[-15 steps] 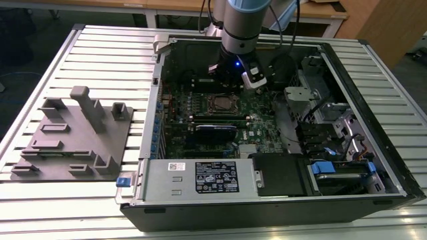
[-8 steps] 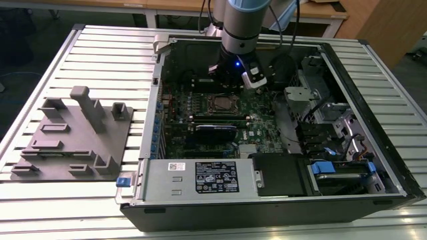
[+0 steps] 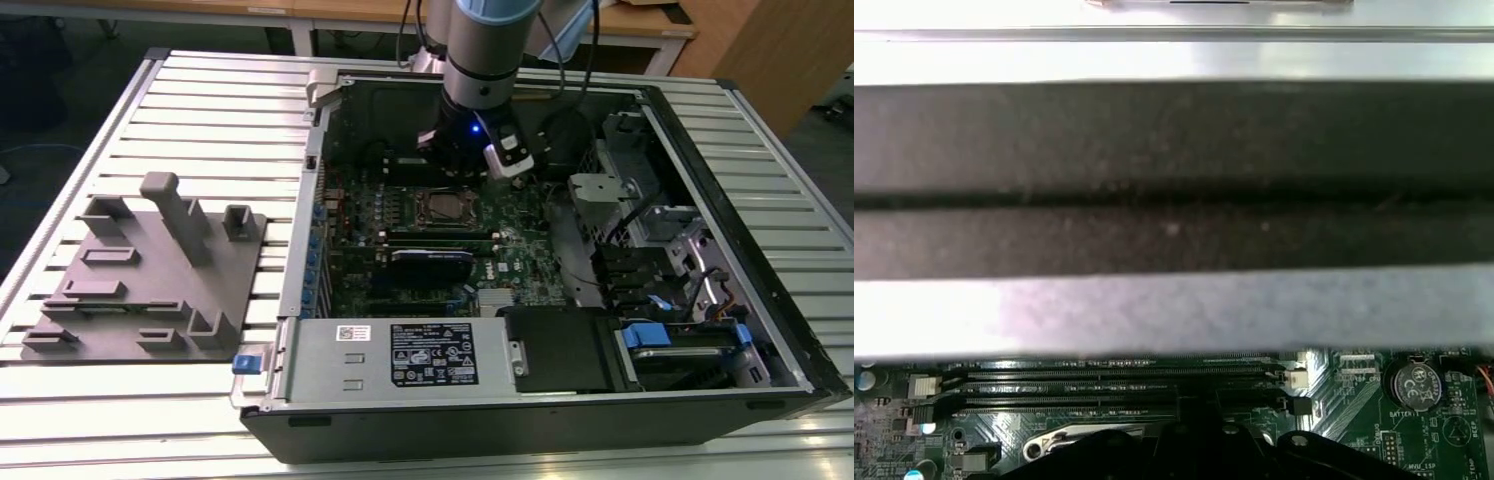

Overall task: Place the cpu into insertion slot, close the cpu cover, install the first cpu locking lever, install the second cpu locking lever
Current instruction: 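Install the first cpu locking lever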

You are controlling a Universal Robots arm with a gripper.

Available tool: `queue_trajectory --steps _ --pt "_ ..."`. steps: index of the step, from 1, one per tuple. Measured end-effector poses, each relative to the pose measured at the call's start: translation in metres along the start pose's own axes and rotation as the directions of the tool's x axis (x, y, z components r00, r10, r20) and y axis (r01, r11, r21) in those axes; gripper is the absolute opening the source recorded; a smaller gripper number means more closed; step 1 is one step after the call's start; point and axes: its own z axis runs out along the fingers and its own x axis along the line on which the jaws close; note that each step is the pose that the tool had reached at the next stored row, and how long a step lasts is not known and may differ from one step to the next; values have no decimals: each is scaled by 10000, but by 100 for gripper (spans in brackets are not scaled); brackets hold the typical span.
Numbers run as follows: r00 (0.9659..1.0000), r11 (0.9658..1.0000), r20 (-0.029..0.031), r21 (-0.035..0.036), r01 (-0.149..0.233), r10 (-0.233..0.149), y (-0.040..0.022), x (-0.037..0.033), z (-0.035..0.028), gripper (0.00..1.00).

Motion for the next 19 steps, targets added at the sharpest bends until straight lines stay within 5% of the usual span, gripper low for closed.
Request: queue_trajectory --steps 19 --pt "10000 10000 2 96 0 0 0 -3 8 11"
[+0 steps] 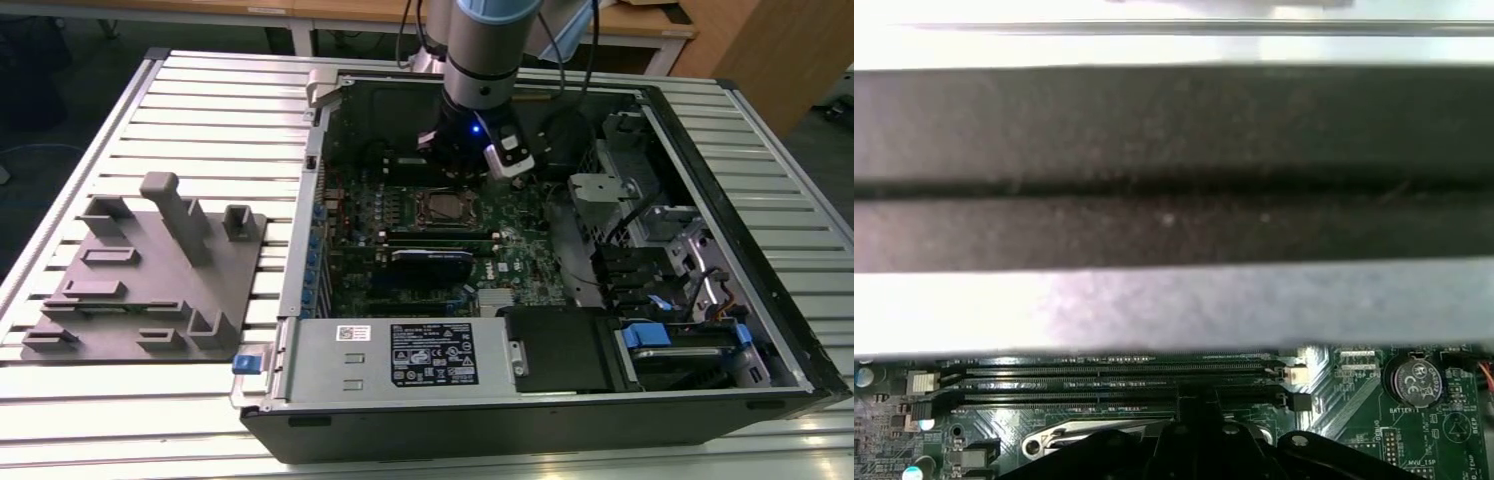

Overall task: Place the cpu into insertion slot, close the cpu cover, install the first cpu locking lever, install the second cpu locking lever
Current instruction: 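Install the first cpu locking lever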

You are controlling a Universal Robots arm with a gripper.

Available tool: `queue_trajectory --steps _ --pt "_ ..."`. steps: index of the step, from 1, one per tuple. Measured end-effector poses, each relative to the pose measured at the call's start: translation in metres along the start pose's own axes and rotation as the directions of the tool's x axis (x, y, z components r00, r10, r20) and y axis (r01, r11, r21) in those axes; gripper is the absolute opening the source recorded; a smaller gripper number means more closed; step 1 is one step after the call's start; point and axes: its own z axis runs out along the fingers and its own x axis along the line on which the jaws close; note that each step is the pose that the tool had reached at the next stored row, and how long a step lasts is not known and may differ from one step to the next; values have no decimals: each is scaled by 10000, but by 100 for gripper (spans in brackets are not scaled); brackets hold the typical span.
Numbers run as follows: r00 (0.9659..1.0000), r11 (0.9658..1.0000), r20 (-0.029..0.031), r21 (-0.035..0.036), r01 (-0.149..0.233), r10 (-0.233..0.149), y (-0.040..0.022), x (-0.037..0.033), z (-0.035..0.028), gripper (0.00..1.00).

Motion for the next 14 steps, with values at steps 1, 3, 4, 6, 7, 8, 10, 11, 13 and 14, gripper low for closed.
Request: queue_trajectory --steps 1,3,4,6,7,8,10,11,13,14 --pt "10000 10000 0 13 0 0 0 -1 2 11" --pt "10000 10000 1 51 2 -2 -1 -3 4 11" --pt "10000 10000 2 67 3 -3 -1 -3 5 11" --pt "10000 10000 2 70 3 -3 -1 -2 2 11" --pt "10000 10000 3 69 2 -2 0 -2 2 11" --pt "10000 10000 4 67 2 -2 0 -2 1 11" --pt "10000 10000 3 68 2 -2 0 -2 0 11" --pt "10000 10000 3 68 2 -2 0 -3 0 11" --pt "10000 10000 1 72 2 -2 1 -2 -8 11" --pt "10000 10000 2 70 2 -2 1 -3 -11 11"
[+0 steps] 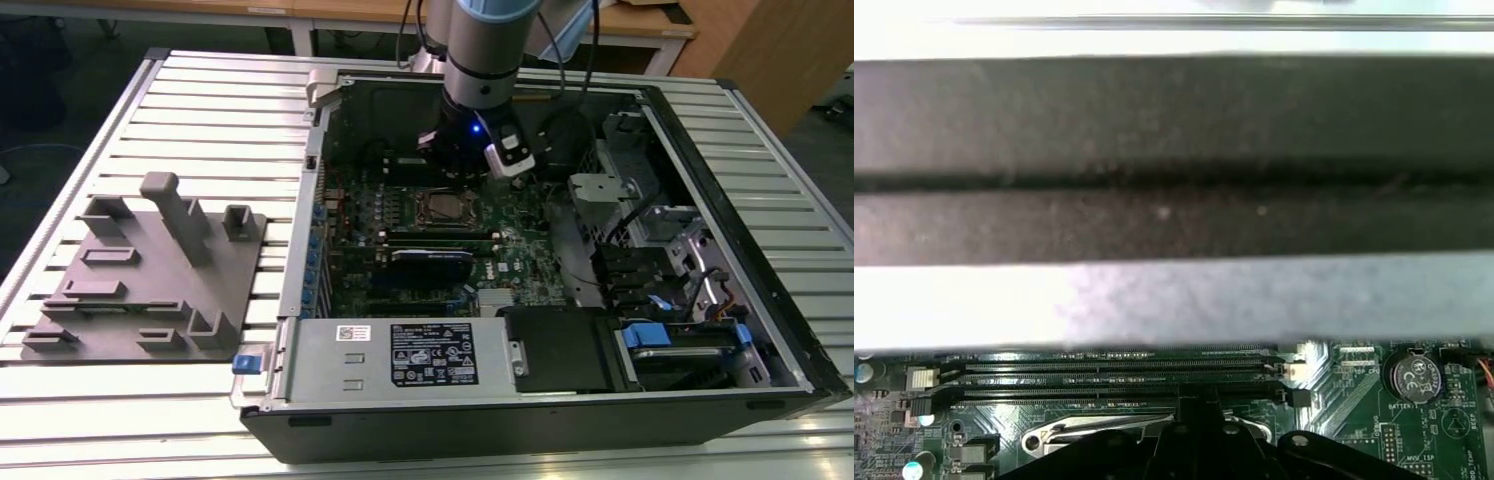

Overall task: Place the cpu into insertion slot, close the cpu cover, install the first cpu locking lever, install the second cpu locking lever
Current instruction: 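Install the first cpu locking lever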

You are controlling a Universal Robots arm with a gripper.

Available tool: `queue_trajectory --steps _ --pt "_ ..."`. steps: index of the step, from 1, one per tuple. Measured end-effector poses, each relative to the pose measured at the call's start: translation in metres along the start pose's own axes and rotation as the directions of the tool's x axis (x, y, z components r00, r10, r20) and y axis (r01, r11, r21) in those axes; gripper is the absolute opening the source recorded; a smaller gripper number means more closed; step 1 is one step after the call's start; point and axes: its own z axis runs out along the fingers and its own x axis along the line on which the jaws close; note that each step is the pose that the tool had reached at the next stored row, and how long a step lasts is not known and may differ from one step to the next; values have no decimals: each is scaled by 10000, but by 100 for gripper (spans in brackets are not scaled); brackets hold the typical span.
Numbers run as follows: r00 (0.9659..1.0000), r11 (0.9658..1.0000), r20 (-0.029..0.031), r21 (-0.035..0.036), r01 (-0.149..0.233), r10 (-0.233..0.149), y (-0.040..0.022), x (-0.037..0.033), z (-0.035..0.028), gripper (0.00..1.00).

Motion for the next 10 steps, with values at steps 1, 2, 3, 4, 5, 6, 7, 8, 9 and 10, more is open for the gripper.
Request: queue_trajectory --steps 1,2,3,4,5,6,7,8,9,10 --pt "10000 10000 1 -2 0 0 0 0 0 11" --pt "10000 10000 2 -3 0 0 0 0 0 11" --pt "10000 10000 2 -1 0 0 0 0 0 11" --pt "10000 10000 3 20 1 -1 1 0 0 11" --pt "10000 10000 3 51 0 0 1 0 1 11" --pt "10000 10000 4 78 2 -2 1 -1 3 11" --pt "10000 9999 5 103 3 -3 1 -1 4 11" --pt "10000 9999 5 124 4 -4 2 -1 6 11" --pt "10000 9999 5 141 4 -4 3 -1 8 11" --pt "10000 9999 6 160 4 -4 4 -2 10 11"
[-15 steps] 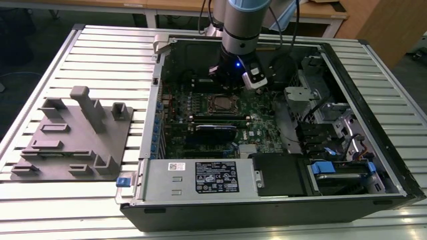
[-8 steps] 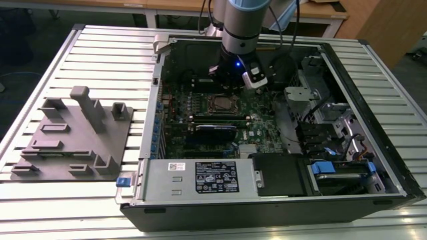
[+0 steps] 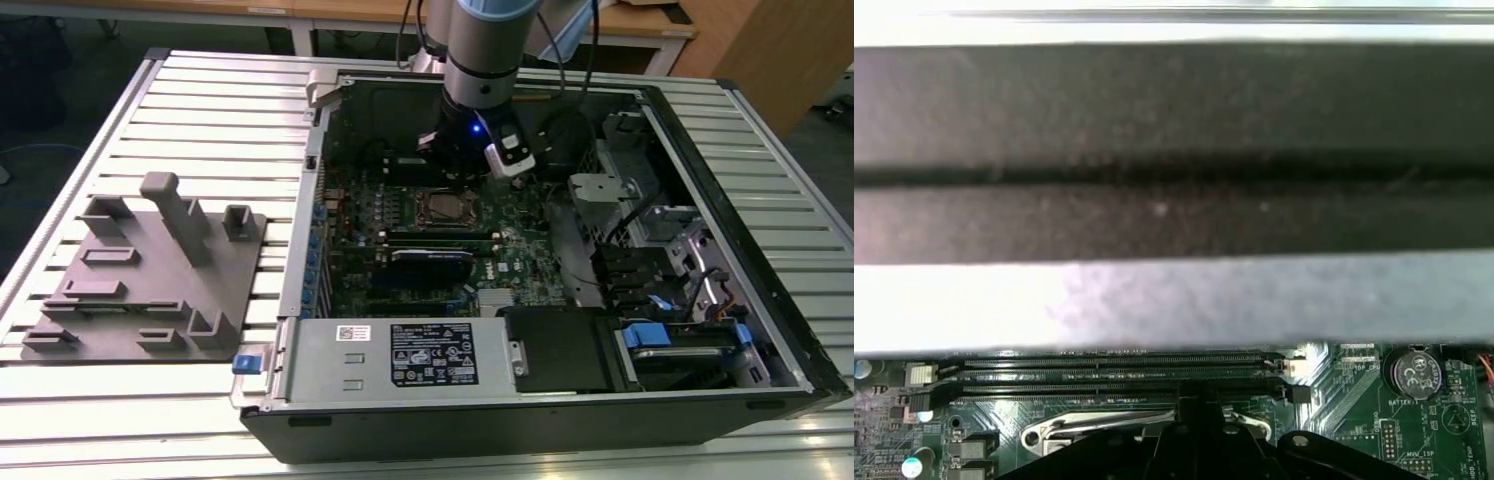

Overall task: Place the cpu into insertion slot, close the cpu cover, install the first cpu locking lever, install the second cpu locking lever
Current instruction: 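Install the first cpu locking lever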

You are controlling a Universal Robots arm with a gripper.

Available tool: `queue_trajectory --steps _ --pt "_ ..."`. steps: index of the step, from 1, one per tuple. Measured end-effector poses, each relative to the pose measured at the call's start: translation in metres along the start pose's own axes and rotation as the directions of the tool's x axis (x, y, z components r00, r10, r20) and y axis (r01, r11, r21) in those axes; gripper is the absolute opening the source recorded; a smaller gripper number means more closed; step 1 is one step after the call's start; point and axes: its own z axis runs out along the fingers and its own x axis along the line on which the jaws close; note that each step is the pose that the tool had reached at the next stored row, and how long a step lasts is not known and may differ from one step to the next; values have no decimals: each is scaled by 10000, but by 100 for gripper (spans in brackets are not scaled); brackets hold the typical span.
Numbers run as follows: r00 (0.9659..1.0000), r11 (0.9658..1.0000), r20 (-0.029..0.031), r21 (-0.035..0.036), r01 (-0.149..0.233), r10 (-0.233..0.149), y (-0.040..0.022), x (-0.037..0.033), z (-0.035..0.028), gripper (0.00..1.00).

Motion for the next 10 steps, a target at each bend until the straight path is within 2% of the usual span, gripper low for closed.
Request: queue_trajectory --steps 2,10 --pt "10000 10000 0 23 1 -1 2 0 1 11" --pt "10000 10000 4 35 1 -1 8 -1 -29 11"
